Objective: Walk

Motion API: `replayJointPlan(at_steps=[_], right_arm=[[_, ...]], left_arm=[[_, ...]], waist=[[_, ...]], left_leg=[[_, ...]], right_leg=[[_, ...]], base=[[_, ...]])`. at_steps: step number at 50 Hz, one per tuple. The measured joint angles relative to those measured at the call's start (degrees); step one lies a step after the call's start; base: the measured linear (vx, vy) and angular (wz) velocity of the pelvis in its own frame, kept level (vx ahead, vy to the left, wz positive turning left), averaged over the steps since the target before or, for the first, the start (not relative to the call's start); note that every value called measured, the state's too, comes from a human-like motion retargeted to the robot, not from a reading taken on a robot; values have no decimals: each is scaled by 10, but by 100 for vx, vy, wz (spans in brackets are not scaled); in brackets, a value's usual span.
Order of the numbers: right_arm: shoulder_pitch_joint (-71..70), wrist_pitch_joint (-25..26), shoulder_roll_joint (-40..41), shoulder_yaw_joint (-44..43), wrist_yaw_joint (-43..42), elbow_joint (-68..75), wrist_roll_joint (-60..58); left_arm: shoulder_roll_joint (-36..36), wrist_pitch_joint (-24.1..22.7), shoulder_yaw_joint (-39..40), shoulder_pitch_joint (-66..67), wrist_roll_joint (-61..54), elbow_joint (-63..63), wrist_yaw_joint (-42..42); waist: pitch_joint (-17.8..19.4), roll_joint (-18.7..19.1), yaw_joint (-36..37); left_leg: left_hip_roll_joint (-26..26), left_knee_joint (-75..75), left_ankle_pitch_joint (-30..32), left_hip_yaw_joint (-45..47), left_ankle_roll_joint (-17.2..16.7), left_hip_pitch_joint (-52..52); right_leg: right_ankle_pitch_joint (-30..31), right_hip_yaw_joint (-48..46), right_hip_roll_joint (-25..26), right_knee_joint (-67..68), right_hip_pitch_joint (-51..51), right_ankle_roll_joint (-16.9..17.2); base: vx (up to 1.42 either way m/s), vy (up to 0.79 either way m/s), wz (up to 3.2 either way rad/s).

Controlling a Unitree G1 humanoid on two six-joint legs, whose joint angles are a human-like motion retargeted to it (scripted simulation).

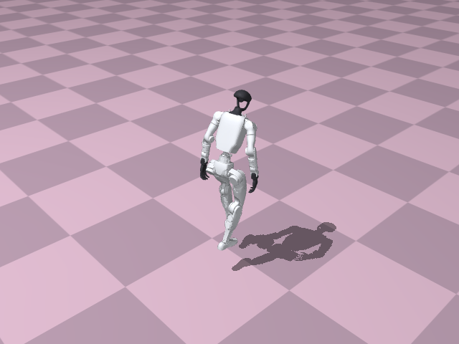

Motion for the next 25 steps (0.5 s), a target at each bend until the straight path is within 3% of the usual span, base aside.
replayJointPlan(at_steps=[6,11,13,15,17,20,25], right_arm=[[17,0,11,-9,-14,1,17],[22,6,32,-17,0,10,34],[21,9,41,-16,5,16,32],[20,12,48,-10,8,23,26],[10,16,51,0,13,35,18],[7,19,54,16,22,48,8],[16,15,56,33,33,49,-1]], left_arm=[[5,0,3,6,-1,7,9],[5,9,13,-5,-2,23,6],[3,14,15,-9,-1,26,4],[0,19,15,-12,-1,29,3],[-3,24,18,-24,-4,33,0],[-7,21,15,-30,-6,37,-3],[-9,-3,17,-23,6,47,0]], waist=[[-31,-8,-7],[-30,-43,-39],[-30,-48,-54],[-31,-46,-67],[-26,-37,-78],[-24,-21,-92],[-34,-2,-93]], left_leg=[[-30,-22,4,22,25,19],[-102,-1,-40,3,78,68],[-124,0,-58,-16,92,88],[-139,-11,-67,-39,95,114],[-144,-51,-54,-68,87,155],[-135,-103,-28,-98,67,217],[-104,-126,-10,-128,24,293]], right_leg=[[9,9,-6,79,33,29],[121,29,-63,317,-29,86],[137,31,-94,405,-80,79],[104,32,-125,447,-134,52],[67,34,-141,419,-184,27],[73,44,-129,297,-238,21],[230,78,-57,23,-252,80]], base=[[66,7,43],[72,7,98],[75,3,112],[76,-1,110],[78,-7,109],[79,-14,102],[78,-21,67]])
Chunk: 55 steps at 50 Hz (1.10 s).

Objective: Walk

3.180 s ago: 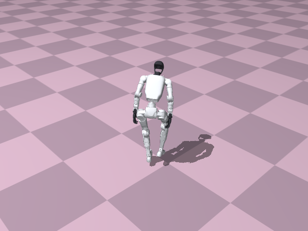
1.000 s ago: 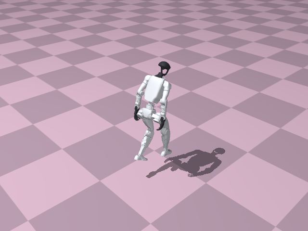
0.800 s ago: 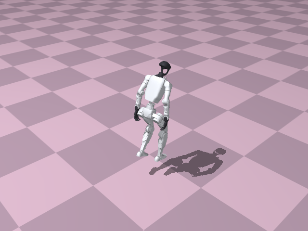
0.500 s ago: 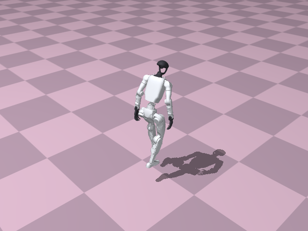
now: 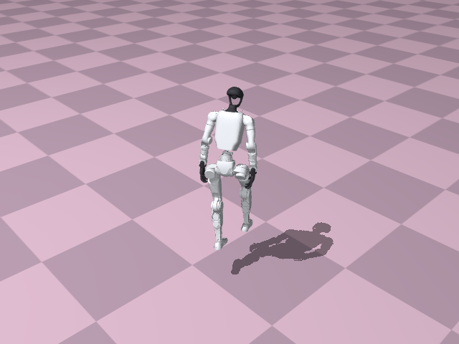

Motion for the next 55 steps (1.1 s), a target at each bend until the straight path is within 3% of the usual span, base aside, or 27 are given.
replayJointPlan(at_steps=[2,5,7,10,14,17,20,25,29,32,35,38,40,45,47,52,55], right_arm=[[4,-3,-1,0,-3,-5,2],[11,-8,-5,-2,-14,-14,3],[9,-10,-10,-3,-26,-14,2],[3,-14,-22,-4,-45,-15,3],[-8,-18,-40,-11,-62,-19,13],[-18,-22,-49,-24,-67,-20,22],[-12,-29,-54,-32,-73,-21,21],[5,-31,-54,-46,-78,-8,2],[26,-31,-41,-52,-82,-7,9],[27,-27,-28,-57,-70,-9,19],[21,-25,-11,-54,-65,-10,17],[0,-20,-1,-40,-60,2,12],[-6,-17,3,-29,-56,12,7],[-10,-17,3,-6,-44,37,-4],[1,-18,1,-1,-46,39,-7],[4,-19,-10,7,-52,45,-6],[0,-17,-17,11,-51,40,3]], left_arm=[[1,-9,6,7,3,1,3],[4,-18,18,22,-4,0,11],[5,-18,28,30,-13,-3,20],[6,-17,32,38,-26,-19,34],[10,-16,25,33,-32,-46,43],[15,-18,22,21,-29,-54,38],[14,-24,17,24,-27,-51,33],[5,-25,13,37,-23,-28,23],[-5,-18,12,65,-22,-9,20],[-10,-8,17,69,-25,6,7],[-14,2,15,67,-19,10,2],[-17,10,13,45,-18,14,2],[-18,6,9,35,-20,13,4],[-5,-23,9,32,-15,-13,18],[0,-35,11,43,-18,-30,24],[4,-36,17,51,-32,-68,34],[1,-29,10,48,-35,-84,32]], waist=[[-5,1,3],[-19,0,9],[-20,12,21],[-20,28,46],[-26,23,80],[-24,12,105],[-27,9,127],[-46,13,128],[-76,3,112],[-64,-31,80],[-55,-40,53],[-43,-30,30],[-39,-20,18],[-50,7,20],[-66,12,26],[-63,38,41],[-60,37,52]], left_leg=[[7,35,-8,-7,-14,17],[15,152,-38,-10,-29,11],[40,287,-35,-4,-44,-20],[80,492,19,11,-63,-100],[128,620,-22,47,-18,-232],[138,565,-62,66,-2,-297],[133,405,-57,77,-18,-317],[86,75,65,74,-59,-270],[43,102,75,63,-36,-263],[-14,152,7,66,16,-224],[-43,187,-51,52,43,-188],[-46,162,-64,25,37,-123],[-38,146,-68,15,30,-76],[-8,168,-101,-7,-2,7],[-4,235,-115,-16,-18,8],[51,503,-41,-8,-63,-60],[90,591,-42,17,-43,-139]], right_leg=[[70,18,23,-70,13,26],[101,37,47,-71,21,33],[64,29,70,-34,32,4],[-42,6,94,21,52,-49],[-147,-21,87,30,102,-81],[-179,-37,74,-6,169,-85],[-190,-48,69,-47,246,-79],[-185,-45,65,-67,344,-52],[-148,-33,44,87,325,-28],[-82,-12,-5,294,264,-1],[-100,-8,-43,431,166,-22],[-149,-9,-57,396,78,-48],[-140,-7,-48,305,43,-44],[-3,33,28,2,46,20],[2,46,47,-5,45,19],[-128,21,83,91,71,-57],[-182,5,80,105,95,-77]], base=[[77,-23,51],[77,-22,44],[75,-19,20],[74,-16,21],[75,-13,42],[80,-7,36],[86,0,27],[90,7,58],[94,9,62],[93,4,84],[94,-2,70],[93,-9,63],[92,-14,58],[86,-18,23],[79,-18,27],[67,-16,40],[49,-12,34]])
